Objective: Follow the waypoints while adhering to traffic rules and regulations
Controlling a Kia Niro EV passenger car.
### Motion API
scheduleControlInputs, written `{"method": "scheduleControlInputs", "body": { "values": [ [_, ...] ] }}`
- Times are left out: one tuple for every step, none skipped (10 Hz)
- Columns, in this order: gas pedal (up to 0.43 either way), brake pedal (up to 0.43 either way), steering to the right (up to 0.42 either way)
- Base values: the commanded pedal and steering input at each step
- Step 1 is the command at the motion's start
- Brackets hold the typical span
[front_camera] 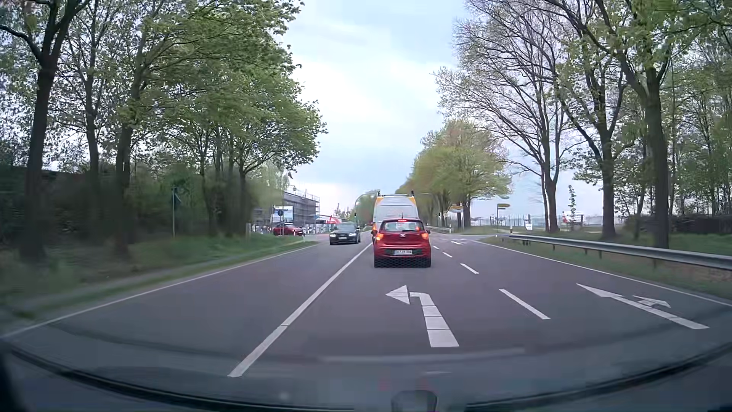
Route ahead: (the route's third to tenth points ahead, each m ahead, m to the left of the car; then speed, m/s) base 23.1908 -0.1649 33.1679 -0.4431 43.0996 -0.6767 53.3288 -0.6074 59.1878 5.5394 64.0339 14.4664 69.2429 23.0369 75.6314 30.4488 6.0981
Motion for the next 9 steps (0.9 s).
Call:
{"method": "scheduleControlInputs", "body": {
  "values": [
    [0.0,0.262,0.025],
    [0.0,0.262,0.024],
    [0.0,0.262,0.023],
    [0.0,0.262,0.022],
    [0.0,0.256,0.021],
    [0.0,0.244,0.019],
    [0.0,0.244,0.016],
    [0.0,0.232,0.013],
    [0.0,0.226,0.011]
  ]
}}
